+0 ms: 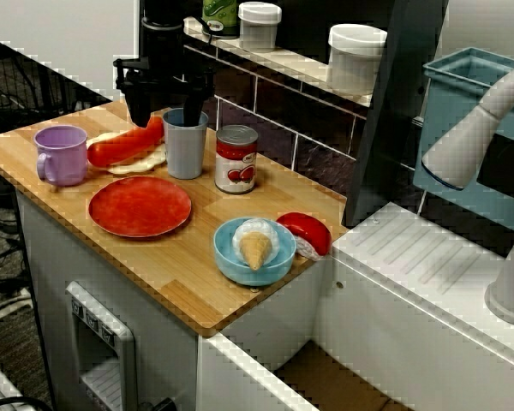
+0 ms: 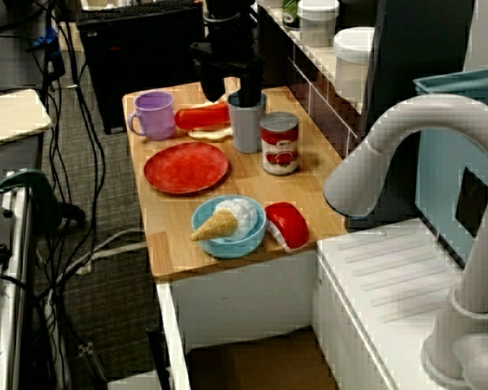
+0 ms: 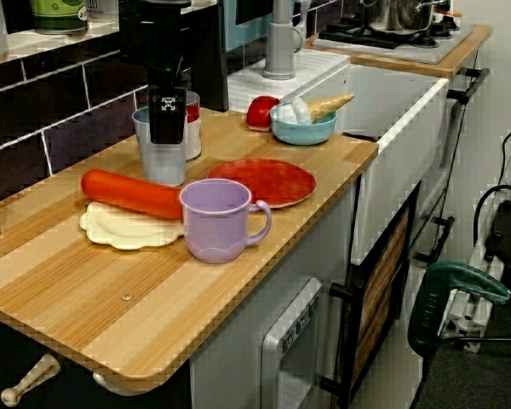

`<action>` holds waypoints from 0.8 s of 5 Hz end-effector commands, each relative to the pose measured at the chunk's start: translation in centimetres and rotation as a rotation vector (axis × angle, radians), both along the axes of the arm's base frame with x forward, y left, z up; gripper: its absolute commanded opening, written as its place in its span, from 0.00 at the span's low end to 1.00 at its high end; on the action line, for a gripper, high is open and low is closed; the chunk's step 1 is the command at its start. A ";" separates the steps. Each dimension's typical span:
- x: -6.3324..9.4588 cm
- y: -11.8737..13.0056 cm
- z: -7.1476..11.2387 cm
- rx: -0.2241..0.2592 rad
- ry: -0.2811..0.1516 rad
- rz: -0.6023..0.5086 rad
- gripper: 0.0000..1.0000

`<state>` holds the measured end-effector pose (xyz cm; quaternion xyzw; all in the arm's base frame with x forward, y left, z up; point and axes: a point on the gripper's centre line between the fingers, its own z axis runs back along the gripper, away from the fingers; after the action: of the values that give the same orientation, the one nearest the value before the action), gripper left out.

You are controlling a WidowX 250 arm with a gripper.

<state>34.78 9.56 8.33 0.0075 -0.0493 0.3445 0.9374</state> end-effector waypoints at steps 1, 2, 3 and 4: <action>0.5 0.7 3.6 -0.012 -0.060 0.001 1.00; 0.4 0.7 4.7 -0.038 -0.063 -0.007 1.00; 0.0 0.2 5.5 -0.046 -0.074 -0.041 1.00; -1.0 -0.8 6.2 -0.054 -0.085 -0.078 1.00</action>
<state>34.08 8.17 12.47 -0.0327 -0.0500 0.3081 0.9495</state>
